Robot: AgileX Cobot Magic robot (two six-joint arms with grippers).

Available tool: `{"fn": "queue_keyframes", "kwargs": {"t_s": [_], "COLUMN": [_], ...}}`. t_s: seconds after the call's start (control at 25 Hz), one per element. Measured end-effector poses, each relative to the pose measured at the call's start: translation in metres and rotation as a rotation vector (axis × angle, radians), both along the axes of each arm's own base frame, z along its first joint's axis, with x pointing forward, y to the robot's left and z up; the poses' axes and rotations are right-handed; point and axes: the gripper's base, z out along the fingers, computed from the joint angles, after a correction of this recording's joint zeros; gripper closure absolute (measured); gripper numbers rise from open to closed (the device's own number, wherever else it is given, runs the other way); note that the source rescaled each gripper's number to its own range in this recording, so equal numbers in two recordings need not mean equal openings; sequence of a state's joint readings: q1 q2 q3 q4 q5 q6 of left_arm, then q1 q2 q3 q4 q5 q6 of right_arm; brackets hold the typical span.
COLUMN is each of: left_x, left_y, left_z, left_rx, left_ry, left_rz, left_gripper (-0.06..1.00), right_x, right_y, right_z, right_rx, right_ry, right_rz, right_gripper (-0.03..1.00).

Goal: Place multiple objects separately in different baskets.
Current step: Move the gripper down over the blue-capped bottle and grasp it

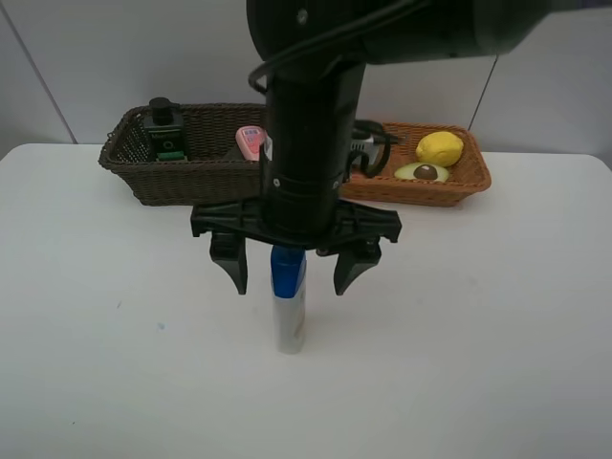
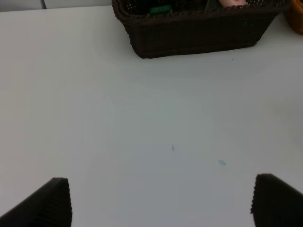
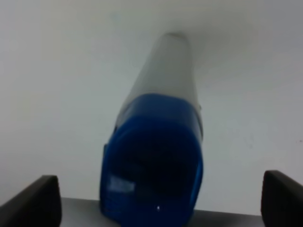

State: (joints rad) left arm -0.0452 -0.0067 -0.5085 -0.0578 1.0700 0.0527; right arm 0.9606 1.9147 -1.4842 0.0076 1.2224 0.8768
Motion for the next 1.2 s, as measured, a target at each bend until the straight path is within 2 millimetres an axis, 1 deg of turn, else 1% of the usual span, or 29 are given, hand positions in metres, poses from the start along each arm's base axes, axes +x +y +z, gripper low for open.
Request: {"fn": "queue_keyframes", "kwargs": {"t_s": [0.08, 0.16, 0.4, 0.48, 0.56, 0.64, 0.68, 0.76, 0.8, 0.84, 1.08, 1.2], "left_x": [0.0, 0.0, 0.0, 0.0, 0.0, 0.0, 0.0, 0.0, 0.0, 0.0, 0.0, 0.0], "left_y": [0.0, 0.0, 0.0, 0.0, 0.0, 0.0, 0.0, 0.0, 0.0, 0.0, 0.0, 0.0], "left_z": [0.0, 0.0, 0.0, 0.0, 0.0, 0.0, 0.0, 0.0, 0.0, 0.0, 0.0, 0.0], "left_rx": [0.0, 0.0, 0.0, 0.0, 0.0, 0.0, 0.0, 0.0, 0.0, 0.0, 0.0, 0.0], "left_ry": [0.0, 0.0, 0.0, 0.0, 0.0, 0.0, 0.0, 0.0, 0.0, 0.0, 0.0, 0.0], "left_rz": [0.0, 0.0, 0.0, 0.0, 0.0, 0.0, 0.0, 0.0, 0.0, 0.0, 0.0, 0.0], "left_gripper": [-0.05, -0.05, -0.05, -0.05, -0.05, -0.05, -0.05, -0.05, -0.05, -0.05, -0.05, -0.05], "right_x": [0.002, 0.004, 0.008, 0.009, 0.009, 0.009, 0.009, 0.009, 0.009, 0.009, 0.008, 0.007], "right_y": [0.003, 0.006, 0.012, 0.012, 0.012, 0.012, 0.012, 0.012, 0.012, 0.012, 0.012, 0.013], "right_z": [-0.011, -0.017, -0.03, -0.033, -0.034, -0.034, -0.034, -0.034, -0.034, -0.034, -0.034, -0.03], "right_rx": [-0.012, -0.003, 0.008, 0.002, 0.0, 0.0, 0.0, -0.006, -0.006, -0.008, -0.008, 0.009], "right_ry": [0.008, 0.002, -0.007, -0.003, -0.001, -0.001, -0.001, -0.005, -0.004, -0.003, 0.007, 0.01], "right_rz": [0.0, 0.0, 0.0, 0.0, 0.0, 0.0, 0.0, 0.003, 0.003, 0.003, 0.026, 0.032], "right_gripper": [-0.03, -0.03, -0.03, 0.0, 0.08, 0.22, 0.32, 0.56, 0.71, 0.84, 0.84, 0.84]}}
